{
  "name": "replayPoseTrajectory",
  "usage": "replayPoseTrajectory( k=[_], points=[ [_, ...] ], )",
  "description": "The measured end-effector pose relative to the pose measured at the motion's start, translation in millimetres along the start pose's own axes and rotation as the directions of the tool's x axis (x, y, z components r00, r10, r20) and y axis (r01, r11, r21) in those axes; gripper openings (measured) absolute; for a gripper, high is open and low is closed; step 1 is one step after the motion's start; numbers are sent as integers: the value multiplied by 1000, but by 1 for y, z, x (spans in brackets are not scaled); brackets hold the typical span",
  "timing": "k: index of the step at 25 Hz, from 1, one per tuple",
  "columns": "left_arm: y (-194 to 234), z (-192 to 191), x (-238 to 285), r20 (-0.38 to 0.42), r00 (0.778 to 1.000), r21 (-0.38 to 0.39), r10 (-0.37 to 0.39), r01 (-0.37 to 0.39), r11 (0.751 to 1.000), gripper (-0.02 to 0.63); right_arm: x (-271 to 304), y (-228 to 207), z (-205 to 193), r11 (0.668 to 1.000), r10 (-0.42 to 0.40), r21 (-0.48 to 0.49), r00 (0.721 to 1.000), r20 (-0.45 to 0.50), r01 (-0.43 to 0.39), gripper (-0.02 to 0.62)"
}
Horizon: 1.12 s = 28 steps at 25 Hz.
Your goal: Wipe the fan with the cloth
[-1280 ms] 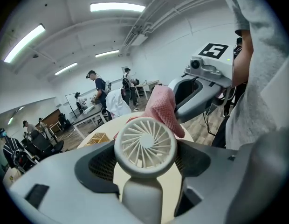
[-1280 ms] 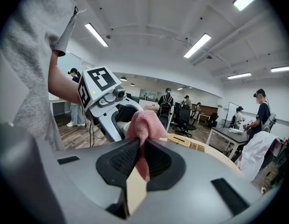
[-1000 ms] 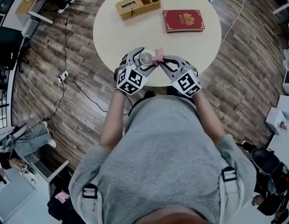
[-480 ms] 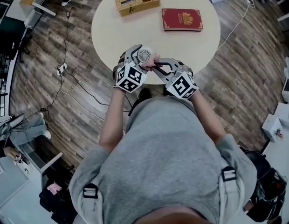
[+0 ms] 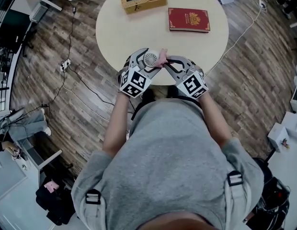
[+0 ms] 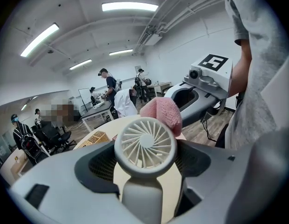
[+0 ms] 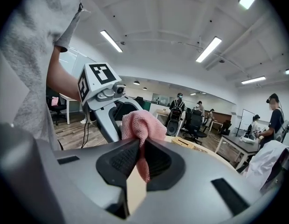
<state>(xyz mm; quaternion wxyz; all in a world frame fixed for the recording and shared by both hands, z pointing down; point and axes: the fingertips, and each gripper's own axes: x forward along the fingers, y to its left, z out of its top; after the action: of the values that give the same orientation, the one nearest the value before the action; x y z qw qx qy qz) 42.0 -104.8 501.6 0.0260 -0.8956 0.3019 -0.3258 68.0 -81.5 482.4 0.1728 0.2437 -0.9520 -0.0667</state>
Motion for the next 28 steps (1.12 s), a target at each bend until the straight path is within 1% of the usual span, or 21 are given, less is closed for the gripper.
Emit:
replayPoseTrajectory(
  k=[6, 9, 19, 23, 28],
  points=[
    [-15, 3, 5, 2, 999, 18, -38, 38, 999, 383, -3, -23, -5, 999, -50, 20, 999, -1, 50, 40],
    [-20, 6, 8, 0, 999, 20, -48, 48, 999, 383, -3, -30, -6, 998, -59, 21, 998, -4, 59, 40],
    [-3, 17, 27, -27, 1000, 16, -8, 8, 1000, 383, -14, -28, -21, 997, 26, 73, 999, 19, -27, 41],
    [-3, 21, 37, -42, 999, 29, -14, 16, 999, 383, -23, -27, -15, 996, 49, 74, 997, 53, -53, 41],
    [-10, 22, 52, -68, 997, 44, -24, 27, 999, 383, -30, -38, -8, 996, 61, 61, 994, 94, -66, 41]
  ],
)
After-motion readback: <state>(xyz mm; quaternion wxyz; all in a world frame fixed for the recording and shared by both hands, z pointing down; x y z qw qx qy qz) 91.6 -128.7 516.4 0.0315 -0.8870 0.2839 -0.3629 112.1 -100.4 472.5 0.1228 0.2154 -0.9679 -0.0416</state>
